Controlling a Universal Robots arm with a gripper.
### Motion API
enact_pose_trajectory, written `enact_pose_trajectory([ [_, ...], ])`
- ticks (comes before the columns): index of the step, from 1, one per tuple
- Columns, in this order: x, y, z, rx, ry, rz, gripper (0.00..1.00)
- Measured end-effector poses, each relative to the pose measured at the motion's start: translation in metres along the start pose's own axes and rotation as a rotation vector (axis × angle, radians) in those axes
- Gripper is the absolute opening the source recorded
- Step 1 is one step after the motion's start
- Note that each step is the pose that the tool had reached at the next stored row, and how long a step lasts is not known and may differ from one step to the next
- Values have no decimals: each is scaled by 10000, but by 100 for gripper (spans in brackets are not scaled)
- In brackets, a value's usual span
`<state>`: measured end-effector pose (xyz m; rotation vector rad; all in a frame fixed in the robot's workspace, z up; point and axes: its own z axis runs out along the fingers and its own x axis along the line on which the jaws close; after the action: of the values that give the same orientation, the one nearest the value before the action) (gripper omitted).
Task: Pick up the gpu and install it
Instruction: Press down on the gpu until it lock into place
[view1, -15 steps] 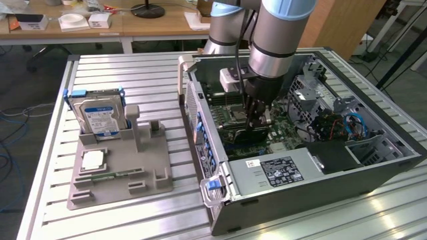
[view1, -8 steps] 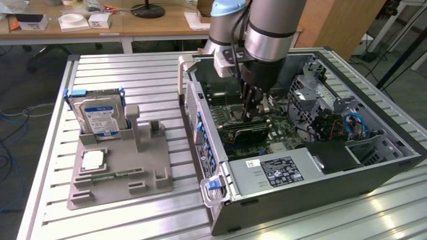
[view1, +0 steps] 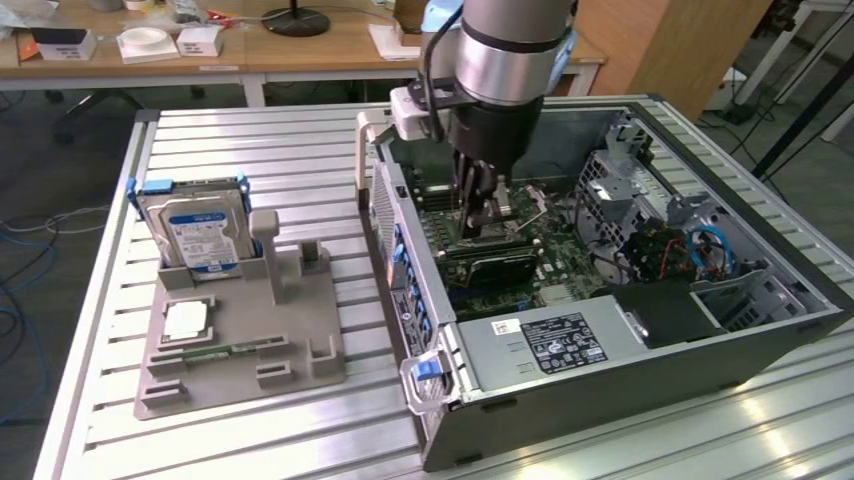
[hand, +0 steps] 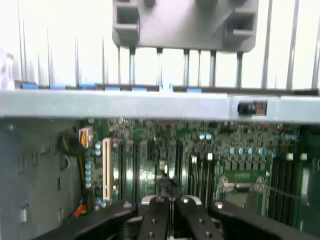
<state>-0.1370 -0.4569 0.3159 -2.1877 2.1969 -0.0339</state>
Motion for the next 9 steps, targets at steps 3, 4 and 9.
enact_pose_trajectory([
  [3, 11, 36, 0, -241, 0, 1, 11],
  [4, 13, 36, -2, -423, 3, 4, 11],
  [9, 25, 15, 16, -1042, 4, 14, 11],
])
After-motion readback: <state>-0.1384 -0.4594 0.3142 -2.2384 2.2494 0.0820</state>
